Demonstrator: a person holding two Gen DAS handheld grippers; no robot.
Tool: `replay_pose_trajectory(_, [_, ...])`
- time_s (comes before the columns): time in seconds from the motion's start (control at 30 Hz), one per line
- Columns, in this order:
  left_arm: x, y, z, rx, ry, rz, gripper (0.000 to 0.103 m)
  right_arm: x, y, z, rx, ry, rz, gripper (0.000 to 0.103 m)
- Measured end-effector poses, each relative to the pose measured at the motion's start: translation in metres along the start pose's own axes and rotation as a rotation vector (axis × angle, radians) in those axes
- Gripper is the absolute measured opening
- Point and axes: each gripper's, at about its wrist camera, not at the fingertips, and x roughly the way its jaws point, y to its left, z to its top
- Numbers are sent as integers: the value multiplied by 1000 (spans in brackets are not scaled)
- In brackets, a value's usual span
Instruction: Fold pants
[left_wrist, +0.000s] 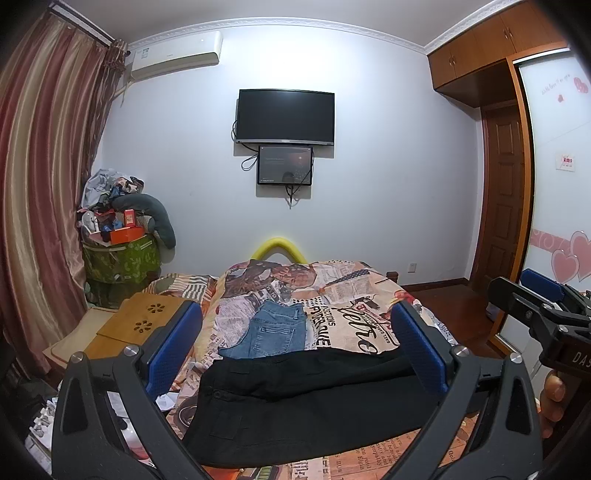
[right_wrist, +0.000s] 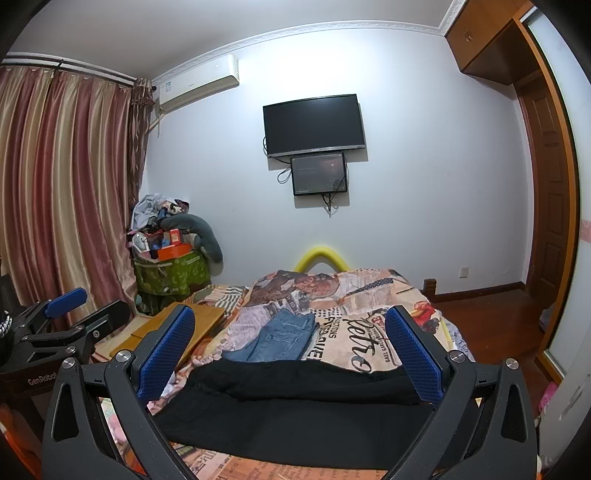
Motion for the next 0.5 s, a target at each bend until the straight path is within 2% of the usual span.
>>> replay_pose_trajectory(0.5, [1,-1,-1,0,0,1,103,1,-5,0,1,-4,-4,102])
